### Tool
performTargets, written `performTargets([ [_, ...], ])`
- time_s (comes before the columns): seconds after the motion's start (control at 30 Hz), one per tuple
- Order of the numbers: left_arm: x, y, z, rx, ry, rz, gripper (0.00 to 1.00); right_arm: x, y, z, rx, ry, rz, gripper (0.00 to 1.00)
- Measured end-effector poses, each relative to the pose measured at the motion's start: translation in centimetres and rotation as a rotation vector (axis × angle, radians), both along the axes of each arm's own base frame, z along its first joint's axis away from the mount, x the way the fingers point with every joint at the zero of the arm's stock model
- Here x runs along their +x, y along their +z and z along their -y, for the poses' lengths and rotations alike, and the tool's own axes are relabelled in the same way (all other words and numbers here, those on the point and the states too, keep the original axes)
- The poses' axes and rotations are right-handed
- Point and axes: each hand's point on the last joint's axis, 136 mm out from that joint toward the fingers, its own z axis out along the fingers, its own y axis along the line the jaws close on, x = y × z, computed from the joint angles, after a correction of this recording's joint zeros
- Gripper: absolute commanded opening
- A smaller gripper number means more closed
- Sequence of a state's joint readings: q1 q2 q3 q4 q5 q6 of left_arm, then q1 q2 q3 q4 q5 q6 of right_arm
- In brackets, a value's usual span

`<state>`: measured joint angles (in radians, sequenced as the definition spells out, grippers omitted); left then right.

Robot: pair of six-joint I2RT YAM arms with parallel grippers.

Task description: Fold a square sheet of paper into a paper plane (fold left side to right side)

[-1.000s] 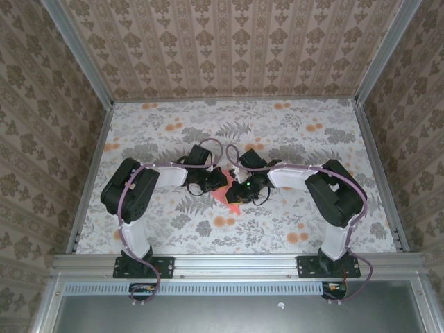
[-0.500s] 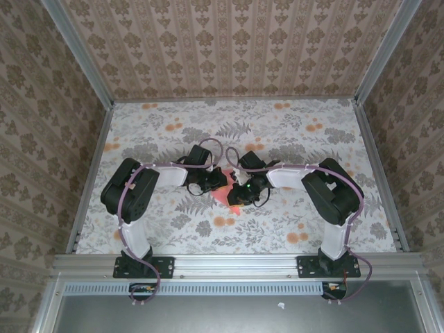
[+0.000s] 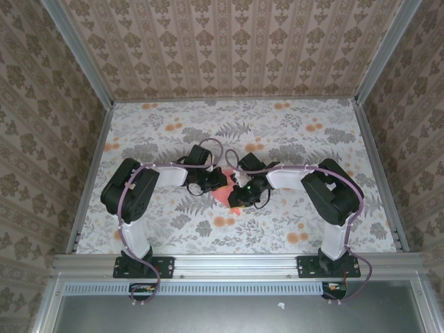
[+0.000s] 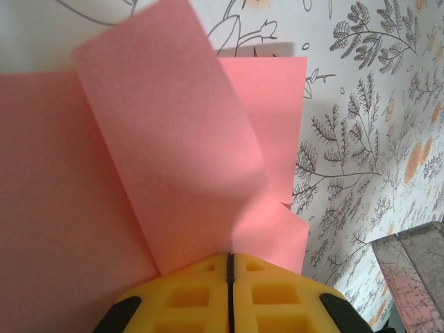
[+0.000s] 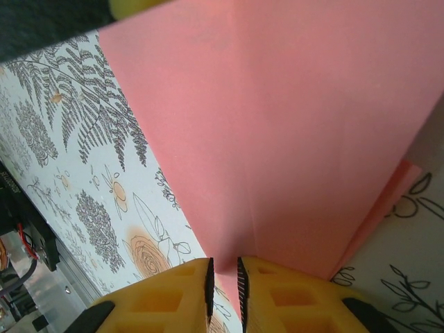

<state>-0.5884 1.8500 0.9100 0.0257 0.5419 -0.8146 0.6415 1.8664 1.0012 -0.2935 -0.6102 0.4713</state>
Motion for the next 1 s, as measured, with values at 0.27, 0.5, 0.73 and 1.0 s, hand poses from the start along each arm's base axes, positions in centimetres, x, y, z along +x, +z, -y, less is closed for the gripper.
performTargets([
  [0.27,0.0,0.0,-0.1,0.0,0.001,0.0,0.08,-0.3,-0.2,0.2,-0.004,0.001,-0.003,0.15],
  [0.5,-0.5,0.0,-0.1,-0.004,-0.008,-0.015,0.08,-1.4,-0.4,0.8,-0.015,0.023,-0.01,0.12],
  [0.73,-0.7,0.0,-0.1,-0.007,-0.012,-0.024,0.08,-2.7,-0.4,1.6,-0.025,0.033,-0.028,0.09],
  [1.0,-0.7,0.0,-0.1,-0.007,-0.012,-0.024,0.08,-4.1,-0.3,2.3,-0.039,0.049,-0.063,0.03],
])
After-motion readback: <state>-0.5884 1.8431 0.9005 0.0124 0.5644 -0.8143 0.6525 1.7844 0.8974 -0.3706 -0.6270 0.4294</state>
